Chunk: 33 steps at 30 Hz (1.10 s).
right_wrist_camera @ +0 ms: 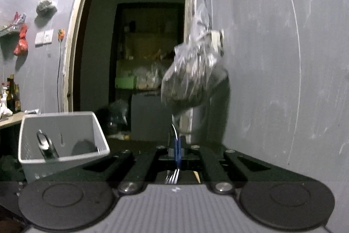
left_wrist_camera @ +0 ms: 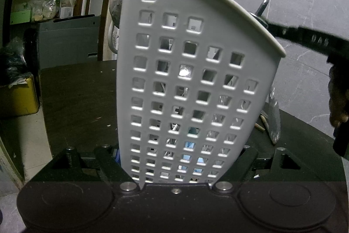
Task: Organize utensils
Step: 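Lift the silver spoon with the right tool up above the caddy, then lower the spoon into the caddy and open the right tool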
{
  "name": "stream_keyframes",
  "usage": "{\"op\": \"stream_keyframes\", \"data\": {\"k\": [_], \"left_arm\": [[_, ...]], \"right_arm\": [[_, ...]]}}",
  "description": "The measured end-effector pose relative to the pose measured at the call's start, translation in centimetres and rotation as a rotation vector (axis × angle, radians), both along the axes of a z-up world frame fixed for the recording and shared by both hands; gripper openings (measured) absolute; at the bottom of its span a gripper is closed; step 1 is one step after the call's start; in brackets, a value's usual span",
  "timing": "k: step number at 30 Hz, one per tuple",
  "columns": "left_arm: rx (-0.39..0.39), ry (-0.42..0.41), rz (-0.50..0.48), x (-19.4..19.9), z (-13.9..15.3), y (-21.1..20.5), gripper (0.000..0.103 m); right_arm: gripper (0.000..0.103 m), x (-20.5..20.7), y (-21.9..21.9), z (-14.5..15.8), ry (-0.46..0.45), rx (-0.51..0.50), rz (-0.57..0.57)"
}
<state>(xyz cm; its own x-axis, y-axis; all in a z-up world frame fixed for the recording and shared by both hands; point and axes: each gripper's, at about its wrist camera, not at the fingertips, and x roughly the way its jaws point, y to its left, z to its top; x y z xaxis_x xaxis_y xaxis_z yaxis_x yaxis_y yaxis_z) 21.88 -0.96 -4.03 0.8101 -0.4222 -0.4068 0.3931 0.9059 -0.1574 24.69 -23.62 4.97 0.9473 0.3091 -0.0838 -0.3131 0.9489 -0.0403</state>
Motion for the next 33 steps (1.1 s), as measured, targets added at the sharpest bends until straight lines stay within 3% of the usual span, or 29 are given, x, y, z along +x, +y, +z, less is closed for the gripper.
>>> {"op": "stream_keyframes", "data": {"k": [5, 10, 16, 25, 33], "left_arm": [[0.000, -0.001, 0.000, -0.1, 0.0, 0.0, 0.081], [0.000, -0.002, 0.000, -0.1, 0.0, 0.0, 0.081], [0.000, -0.002, 0.000, -0.1, 0.0, 0.0, 0.081], [0.000, -0.002, 0.000, -0.1, 0.0, 0.0, 0.081], [0.000, -0.002, -0.001, -0.1, 0.0, 0.0, 0.081]], "right_arm": [[0.001, -1.4, 0.5, 1.2, -0.110, 0.006, -0.010], [0.001, -4.1, 2.1, 1.4, -0.318, -0.055, -0.034], [0.001, -6.5, 4.2, 1.9, -0.486, -0.095, -0.024], [0.001, -6.6, 6.4, 2.2, -0.578, -0.104, -0.017], [0.001, -4.8, 8.2, 2.1, -0.617, -0.052, 0.004]]}}
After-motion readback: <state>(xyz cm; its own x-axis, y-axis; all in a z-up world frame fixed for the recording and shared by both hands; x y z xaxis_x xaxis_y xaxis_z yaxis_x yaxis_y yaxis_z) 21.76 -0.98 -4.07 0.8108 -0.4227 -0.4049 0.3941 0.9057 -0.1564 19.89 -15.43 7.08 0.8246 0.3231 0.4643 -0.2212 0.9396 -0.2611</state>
